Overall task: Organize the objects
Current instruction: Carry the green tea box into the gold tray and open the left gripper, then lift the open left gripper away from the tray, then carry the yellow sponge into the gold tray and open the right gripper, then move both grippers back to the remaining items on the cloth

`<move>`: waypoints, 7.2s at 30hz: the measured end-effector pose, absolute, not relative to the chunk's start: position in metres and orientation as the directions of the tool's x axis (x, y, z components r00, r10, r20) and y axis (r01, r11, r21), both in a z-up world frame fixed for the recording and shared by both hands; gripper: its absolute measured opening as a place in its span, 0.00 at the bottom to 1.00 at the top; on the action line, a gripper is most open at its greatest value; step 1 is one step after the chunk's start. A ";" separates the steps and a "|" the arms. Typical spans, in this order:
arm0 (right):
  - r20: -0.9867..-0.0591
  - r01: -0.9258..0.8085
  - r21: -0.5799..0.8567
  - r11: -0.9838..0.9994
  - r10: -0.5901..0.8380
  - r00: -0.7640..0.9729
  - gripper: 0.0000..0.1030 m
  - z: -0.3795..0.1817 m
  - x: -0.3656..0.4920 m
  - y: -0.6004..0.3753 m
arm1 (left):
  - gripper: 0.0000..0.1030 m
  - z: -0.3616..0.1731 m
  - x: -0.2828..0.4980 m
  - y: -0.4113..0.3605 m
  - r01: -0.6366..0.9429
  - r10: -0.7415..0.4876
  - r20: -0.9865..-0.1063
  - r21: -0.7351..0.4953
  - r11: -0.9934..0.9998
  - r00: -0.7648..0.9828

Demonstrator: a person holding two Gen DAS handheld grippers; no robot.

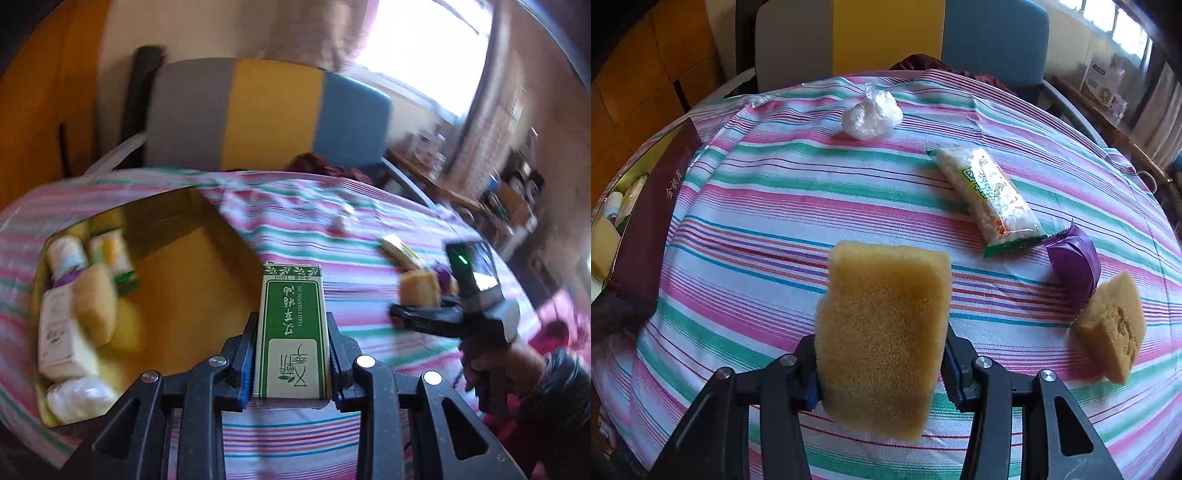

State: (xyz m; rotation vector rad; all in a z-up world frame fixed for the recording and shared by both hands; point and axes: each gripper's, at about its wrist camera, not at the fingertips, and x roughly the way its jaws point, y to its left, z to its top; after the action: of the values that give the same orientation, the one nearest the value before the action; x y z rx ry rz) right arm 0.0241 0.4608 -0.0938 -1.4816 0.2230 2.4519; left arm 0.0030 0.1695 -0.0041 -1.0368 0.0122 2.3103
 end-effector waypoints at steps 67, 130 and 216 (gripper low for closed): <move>-0.883 -0.287 -0.073 -0.955 0.196 -0.427 0.47 -0.090 0.023 0.449 | 0.39 -0.012 -0.121 0.107 -0.236 0.263 -0.752 -0.146 -0.961 -0.604; -0.896 0.121 -0.052 -0.991 -0.008 -0.445 0.59 -0.061 -0.242 0.210 | 0.39 -0.051 -0.066 -0.005 -0.101 0.238 -0.757 -0.224 -0.969 -0.609; -0.751 -0.785 0.462 -0.413 0.289 -0.594 0.82 -0.030 0.136 0.614 | 0.59 -0.035 -0.135 0.379 -0.619 0.465 -0.822 -0.185 -0.763 -0.329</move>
State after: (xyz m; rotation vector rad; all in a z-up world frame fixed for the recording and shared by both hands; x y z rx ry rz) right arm 0.1362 0.6136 -0.0297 -0.7663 1.0948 2.0481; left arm -0.1346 0.3793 -0.0352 -1.2355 0.2119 2.1169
